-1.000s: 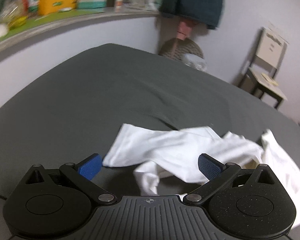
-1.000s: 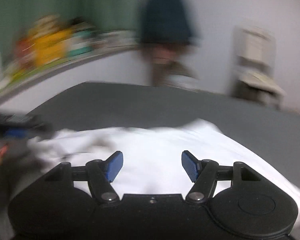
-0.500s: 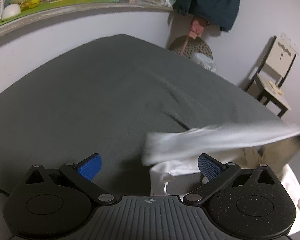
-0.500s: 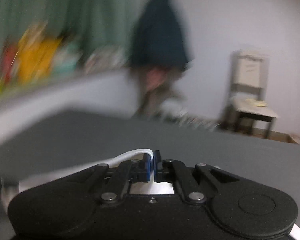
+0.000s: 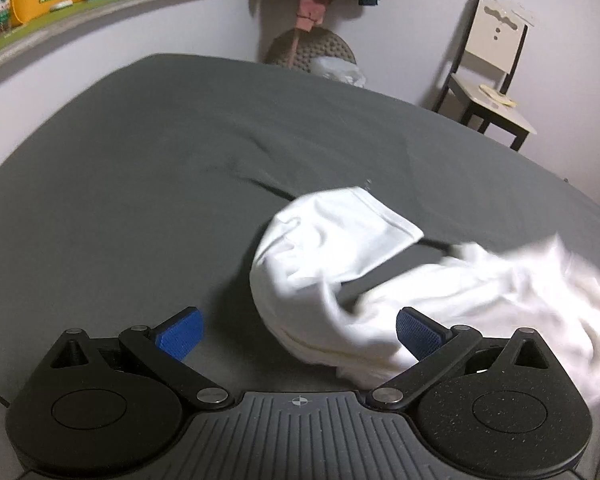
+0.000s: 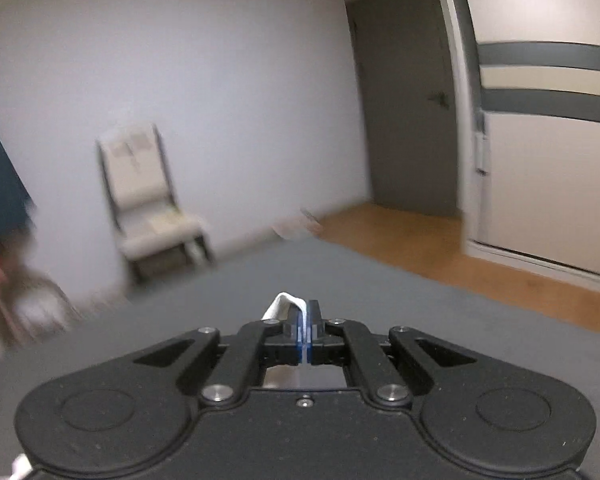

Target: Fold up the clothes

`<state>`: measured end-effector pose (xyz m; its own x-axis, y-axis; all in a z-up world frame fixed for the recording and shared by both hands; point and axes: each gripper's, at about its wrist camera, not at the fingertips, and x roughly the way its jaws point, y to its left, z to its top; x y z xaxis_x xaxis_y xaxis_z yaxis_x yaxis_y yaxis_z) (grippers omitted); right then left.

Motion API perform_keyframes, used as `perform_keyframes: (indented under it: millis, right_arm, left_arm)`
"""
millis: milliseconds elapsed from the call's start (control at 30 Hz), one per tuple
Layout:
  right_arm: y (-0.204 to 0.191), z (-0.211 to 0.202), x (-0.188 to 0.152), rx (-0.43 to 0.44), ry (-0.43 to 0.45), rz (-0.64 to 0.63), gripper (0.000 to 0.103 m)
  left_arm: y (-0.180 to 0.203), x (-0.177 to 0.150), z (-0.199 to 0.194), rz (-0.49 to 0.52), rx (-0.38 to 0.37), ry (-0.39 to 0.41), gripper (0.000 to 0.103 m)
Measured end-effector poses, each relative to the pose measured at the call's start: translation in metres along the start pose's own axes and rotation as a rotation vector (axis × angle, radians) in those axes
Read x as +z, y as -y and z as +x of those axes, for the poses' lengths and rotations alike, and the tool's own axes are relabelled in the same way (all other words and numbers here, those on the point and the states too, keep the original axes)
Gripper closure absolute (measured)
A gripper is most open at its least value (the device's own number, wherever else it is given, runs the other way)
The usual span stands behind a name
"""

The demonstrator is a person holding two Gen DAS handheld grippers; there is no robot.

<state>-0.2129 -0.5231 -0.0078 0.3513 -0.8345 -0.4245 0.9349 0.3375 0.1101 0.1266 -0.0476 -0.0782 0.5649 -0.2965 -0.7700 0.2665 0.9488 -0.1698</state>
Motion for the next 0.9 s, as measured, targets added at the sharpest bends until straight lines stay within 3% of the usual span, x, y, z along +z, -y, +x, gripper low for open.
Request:
perform_keyframes:
  millis: [67,133,167,233,267,367,467,533,667,767,833,900]
  right_arm:
    - [0.014,0.024,-0.014,-0.039,-0.13,-0.04,0.1]
    - [0.018,0.043,-0.028,0.006,-0.321,-0.052,0.092]
    - [0.019,0.046,-0.032,0.046,-0.386,-0.054,0.082]
    - [0.007,0.036,-0.036,0.126,-0.426,-0.098,0.061]
    - [0.002,0.03,-0.038,0.166,-0.444,-0.12,0.056]
    - [-0.028,-0.011,-0.036,0.382,-0.377,-0.219,0.053]
    - [-0.067,-0.026,-0.034,0.617,-0.323,-0.377,0.053]
    - [-0.102,-0.016,-0.039,0.702,-0.294,-0.479,0.055]
    - [-0.154,0.019,-0.064,0.756,-0.35,-0.71,0.071]
    - [-0.172,0.027,-0.073,0.786,-0.36,-0.807,0.076]
    - [-0.184,0.032,-0.079,0.806,-0.367,-0.871,0.076]
    - [-0.189,0.029,-0.087,0.825,-0.366,-0.923,0.076]
  left_arm:
    - [0.005,0.0,0.001,0.011,-0.002,0.003,0.0]
    - [0.011,-0.001,0.002,0.027,-0.002,0.012,0.0]
    - [0.014,-0.001,0.002,0.036,-0.004,0.02,0.0]
    - [0.022,0.0,0.0,0.062,-0.019,0.05,0.0]
    - [0.026,0.0,-0.001,0.077,-0.028,0.064,0.0]
    - [0.041,0.003,0.0,0.146,-0.062,0.085,0.0]
    - [0.057,0.007,0.002,0.229,-0.102,0.106,0.0]
    - [0.066,0.009,0.004,0.278,-0.126,0.121,0.0]
    - [0.079,0.021,0.017,0.38,-0.147,0.114,0.0]
    - [0.085,0.028,0.026,0.439,-0.182,0.104,0.006]
    - [0.089,0.03,0.031,0.459,-0.21,0.097,0.018]
    - [0.095,0.03,0.036,0.497,-0.229,0.086,0.052]
